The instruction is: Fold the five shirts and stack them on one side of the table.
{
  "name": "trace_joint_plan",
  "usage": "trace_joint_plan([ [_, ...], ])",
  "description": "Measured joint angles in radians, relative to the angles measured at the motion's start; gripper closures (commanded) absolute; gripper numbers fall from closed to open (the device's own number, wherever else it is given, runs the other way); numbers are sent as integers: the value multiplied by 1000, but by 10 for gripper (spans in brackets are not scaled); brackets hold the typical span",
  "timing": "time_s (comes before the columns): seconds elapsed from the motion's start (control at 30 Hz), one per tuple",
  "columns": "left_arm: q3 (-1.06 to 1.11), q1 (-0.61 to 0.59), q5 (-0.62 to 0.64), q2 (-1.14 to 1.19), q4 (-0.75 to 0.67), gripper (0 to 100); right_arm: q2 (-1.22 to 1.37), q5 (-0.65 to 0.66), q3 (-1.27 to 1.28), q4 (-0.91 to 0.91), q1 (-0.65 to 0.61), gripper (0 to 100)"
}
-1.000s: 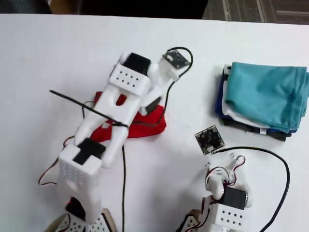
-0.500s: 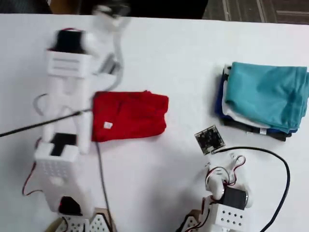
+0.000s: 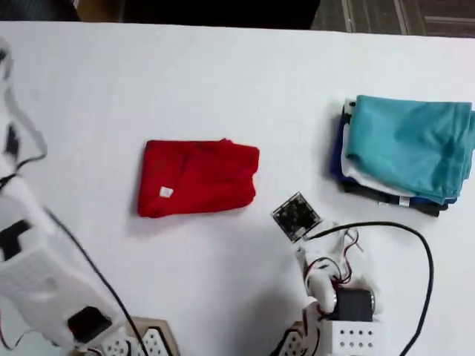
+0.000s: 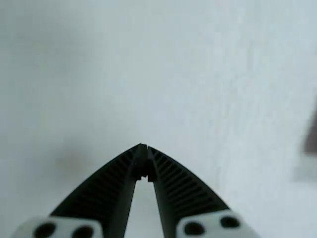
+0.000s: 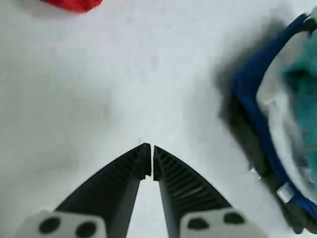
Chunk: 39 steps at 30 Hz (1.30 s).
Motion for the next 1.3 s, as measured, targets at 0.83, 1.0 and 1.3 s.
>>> trace_joint_plan([
  [0.83,667,-427,-34,0,-377,972,1616,-299,-1493,133,-624,978],
  [1.0,756,-425,0,-34,-443,972,1981,-301,-1769,153,-655,978],
  [1.3,1007,-330,81,-276,-489,972,2401,-301,-2177,258,-651,978],
])
